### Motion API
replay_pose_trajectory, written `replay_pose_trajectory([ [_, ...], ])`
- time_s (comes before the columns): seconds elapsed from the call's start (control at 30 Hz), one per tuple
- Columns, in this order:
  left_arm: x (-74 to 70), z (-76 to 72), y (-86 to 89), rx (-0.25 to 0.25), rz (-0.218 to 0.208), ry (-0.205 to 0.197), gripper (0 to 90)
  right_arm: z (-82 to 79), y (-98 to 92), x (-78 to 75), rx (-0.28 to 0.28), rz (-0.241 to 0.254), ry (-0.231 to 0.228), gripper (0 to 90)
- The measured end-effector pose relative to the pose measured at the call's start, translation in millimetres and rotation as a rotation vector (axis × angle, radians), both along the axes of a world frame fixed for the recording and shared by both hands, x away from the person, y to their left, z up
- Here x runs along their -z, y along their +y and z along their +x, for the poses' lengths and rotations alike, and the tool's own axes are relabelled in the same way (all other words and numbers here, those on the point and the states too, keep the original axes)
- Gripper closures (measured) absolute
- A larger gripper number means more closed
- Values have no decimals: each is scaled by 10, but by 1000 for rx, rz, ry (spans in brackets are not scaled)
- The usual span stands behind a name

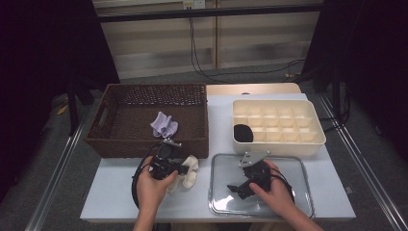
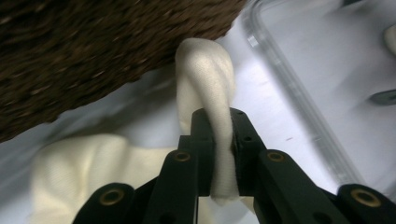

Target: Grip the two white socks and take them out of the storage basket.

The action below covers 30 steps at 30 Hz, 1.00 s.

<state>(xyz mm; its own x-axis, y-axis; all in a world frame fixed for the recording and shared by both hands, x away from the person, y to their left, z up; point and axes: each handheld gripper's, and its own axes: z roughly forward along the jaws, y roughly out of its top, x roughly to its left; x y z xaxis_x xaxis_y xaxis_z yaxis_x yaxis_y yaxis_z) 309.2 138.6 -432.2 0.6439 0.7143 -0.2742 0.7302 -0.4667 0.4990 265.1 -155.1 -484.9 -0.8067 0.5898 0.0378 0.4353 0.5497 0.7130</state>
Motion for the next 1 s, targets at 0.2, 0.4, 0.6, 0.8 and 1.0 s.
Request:
replay_pose_trajectory([
  [0.2,-23,-21,-119,63,-93,25,828,0,0,0,1,-1,1,0],
  [0.4,64,-3,-162,55,-72,29,796,-1,0,0,1,0,0,0],
  [0.6,140,-12,-77,-1,-2,-7,595,0,0,0,0,0,1,0],
  [0.8,48,-49,-27,-1,35,-64,529,0,0,0,1,-1,1,0],
  [1.0,-54,-105,-96,28,43,-95,570,1,0,0,1,-1,1,0],
])
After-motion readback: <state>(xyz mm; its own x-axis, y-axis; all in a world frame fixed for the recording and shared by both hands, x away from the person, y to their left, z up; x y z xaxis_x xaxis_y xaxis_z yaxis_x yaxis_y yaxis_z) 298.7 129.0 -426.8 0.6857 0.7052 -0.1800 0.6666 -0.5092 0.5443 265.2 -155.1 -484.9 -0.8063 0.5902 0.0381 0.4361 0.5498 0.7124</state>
